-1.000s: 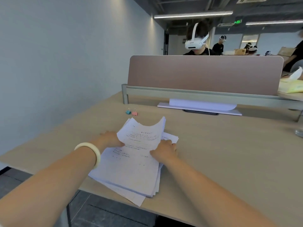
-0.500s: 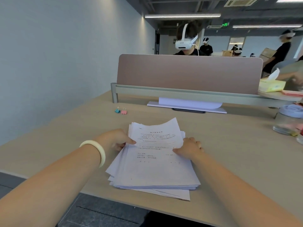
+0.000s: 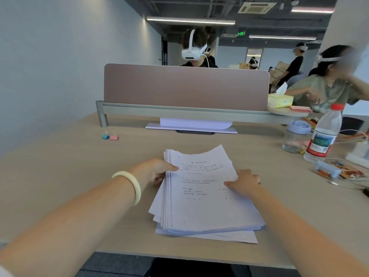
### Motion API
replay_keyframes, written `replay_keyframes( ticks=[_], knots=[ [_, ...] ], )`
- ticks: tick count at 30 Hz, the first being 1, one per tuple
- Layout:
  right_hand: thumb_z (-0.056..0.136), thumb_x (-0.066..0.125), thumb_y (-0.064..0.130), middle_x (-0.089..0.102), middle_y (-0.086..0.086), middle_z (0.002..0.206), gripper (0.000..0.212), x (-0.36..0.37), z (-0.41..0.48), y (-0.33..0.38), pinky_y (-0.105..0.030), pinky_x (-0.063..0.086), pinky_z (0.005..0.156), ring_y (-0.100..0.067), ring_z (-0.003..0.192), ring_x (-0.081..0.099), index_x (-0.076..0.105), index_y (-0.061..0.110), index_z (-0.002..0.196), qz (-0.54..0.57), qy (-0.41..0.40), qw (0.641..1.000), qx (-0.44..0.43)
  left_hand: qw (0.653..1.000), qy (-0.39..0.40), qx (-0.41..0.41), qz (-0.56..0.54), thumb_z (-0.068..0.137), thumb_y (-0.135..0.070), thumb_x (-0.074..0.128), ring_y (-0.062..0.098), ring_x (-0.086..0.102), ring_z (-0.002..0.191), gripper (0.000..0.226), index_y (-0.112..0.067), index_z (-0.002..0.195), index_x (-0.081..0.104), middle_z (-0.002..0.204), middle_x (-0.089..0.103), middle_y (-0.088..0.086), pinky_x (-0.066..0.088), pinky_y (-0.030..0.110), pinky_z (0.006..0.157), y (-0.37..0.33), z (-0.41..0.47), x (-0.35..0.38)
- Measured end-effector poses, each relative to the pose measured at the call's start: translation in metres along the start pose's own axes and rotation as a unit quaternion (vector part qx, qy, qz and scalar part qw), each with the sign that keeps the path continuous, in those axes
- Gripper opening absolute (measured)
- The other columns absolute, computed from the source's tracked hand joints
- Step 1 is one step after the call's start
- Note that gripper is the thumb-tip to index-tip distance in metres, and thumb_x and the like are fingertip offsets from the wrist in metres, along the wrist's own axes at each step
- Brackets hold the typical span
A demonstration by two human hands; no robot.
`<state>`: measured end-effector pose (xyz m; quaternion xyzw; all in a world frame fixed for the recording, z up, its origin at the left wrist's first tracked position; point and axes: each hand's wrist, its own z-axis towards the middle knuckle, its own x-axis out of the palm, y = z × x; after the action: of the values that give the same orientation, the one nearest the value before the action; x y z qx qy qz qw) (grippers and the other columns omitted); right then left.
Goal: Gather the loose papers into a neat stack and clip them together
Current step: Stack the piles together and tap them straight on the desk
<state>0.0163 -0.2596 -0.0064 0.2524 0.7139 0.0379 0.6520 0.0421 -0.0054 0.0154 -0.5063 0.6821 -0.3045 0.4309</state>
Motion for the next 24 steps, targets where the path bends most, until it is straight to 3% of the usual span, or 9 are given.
replay_keyframes(
  ticks=[2,3,5,7,13,16,20,21,24],
  knots=[
    [0.085,0.056,0.047,0.041,-0.008,0.134,0.056,-0.001,0.002,-0.008,-0.040,0.031,0.104,-0.033,0.130,0.032,0.046,0.020,0.133,0.006,-0.008,1.000,0.001,1.000,-0.012,0.010,0.021,0.076,-0.023,0.076,0.017,0.048,0.087,0.026,-0.012,0.096,0.063,0.104,0.055,0.004,0.039,0.022,0.064,-0.003,0.004,0.010],
    [0.085,0.056,0.047,0.041,-0.008,0.133,0.056,-0.001,0.003,-0.010,-0.040,0.032,0.105,-0.034,0.130,0.032,0.046,0.020,0.133,0.008,-0.010,1.000,0.002,0.999,-0.012,0.020,0.033,0.076,-0.024,0.076,0.020,0.050,0.102,0.042,-0.010,0.112,0.062,0.116,0.055,0.007,0.044,0.025,0.078,-0.006,0.005,0.014],
    [0.084,0.056,0.046,0.042,-0.008,0.133,0.053,0.001,0.005,-0.014,-0.040,0.031,0.105,-0.034,0.130,0.032,0.048,0.020,0.130,0.019,-0.017,1.000,0.003,0.998,0.002,0.050,0.045,0.079,-0.022,0.074,0.024,0.041,0.131,0.060,-0.007,0.132,0.050,0.141,0.047,0.008,0.034,0.033,0.109,-0.010,0.006,0.021],
    [0.085,0.056,0.045,0.043,-0.007,0.134,0.050,0.004,0.008,-0.017,-0.040,0.028,0.106,-0.033,0.131,0.032,0.050,0.019,0.128,0.034,-0.035,0.999,0.005,0.993,0.036,0.103,0.051,0.082,-0.010,0.070,0.025,0.043,0.132,0.058,-0.008,0.135,0.047,0.143,0.048,0.007,0.030,0.036,0.114,-0.013,0.009,0.025],
    [0.088,0.058,0.043,0.038,-0.006,0.146,0.063,0.009,0.022,-0.021,-0.039,0.020,0.112,-0.030,0.139,0.025,0.039,0.014,0.141,0.078,-0.082,0.994,0.010,0.989,0.047,0.143,0.009,0.078,0.008,0.067,0.031,0.049,0.124,0.082,-0.017,0.144,0.024,0.136,0.051,0.009,0.044,0.043,0.101,-0.013,0.024,0.043],
    [0.087,0.058,0.043,0.036,-0.006,0.148,0.066,0.009,0.033,-0.020,-0.040,0.019,0.114,-0.030,0.140,0.025,0.036,0.014,0.143,0.079,-0.080,0.994,0.007,0.990,0.059,0.126,-0.012,0.075,0.009,0.068,0.034,0.054,0.119,0.073,-0.011,0.138,0.036,0.132,0.055,0.012,0.047,0.049,0.098,-0.014,0.038,0.041],
    [0.078,0.065,0.048,0.050,-0.006,0.134,0.043,0.007,0.053,-0.021,-0.040,0.030,0.109,-0.031,0.131,0.035,0.056,0.019,0.109,0.100,-0.072,0.992,-0.002,0.985,0.061,0.151,-0.057,0.080,0.009,0.064,0.030,0.059,0.111,0.049,0.002,0.128,0.053,0.128,0.059,0.016,0.048,0.040,0.096,-0.015,0.047,0.034],
    [0.076,0.068,0.050,0.050,-0.007,0.133,0.045,0.006,0.059,-0.022,-0.040,0.033,0.107,-0.031,0.129,0.038,0.056,0.020,0.108,0.113,-0.078,0.990,-0.013,0.979,0.056,0.173,-0.088,0.079,0.009,0.064,0.029,0.061,0.104,0.048,0.004,0.126,0.054,0.125,0.060,0.017,0.050,0.036,0.089,-0.014,0.049,0.032],
    [0.072,0.074,0.050,0.038,-0.008,0.146,0.088,0.002,0.073,-0.020,-0.042,0.036,0.108,-0.029,0.134,0.039,0.035,0.011,0.142,0.249,-0.069,0.965,-0.041,0.948,0.055,0.241,-0.199,0.070,0.004,0.068,0.024,0.071,0.082,0.047,0.002,0.117,0.059,0.111,0.069,0.013,0.059,0.033,0.071,-0.017,0.049,0.022]
  ],
)
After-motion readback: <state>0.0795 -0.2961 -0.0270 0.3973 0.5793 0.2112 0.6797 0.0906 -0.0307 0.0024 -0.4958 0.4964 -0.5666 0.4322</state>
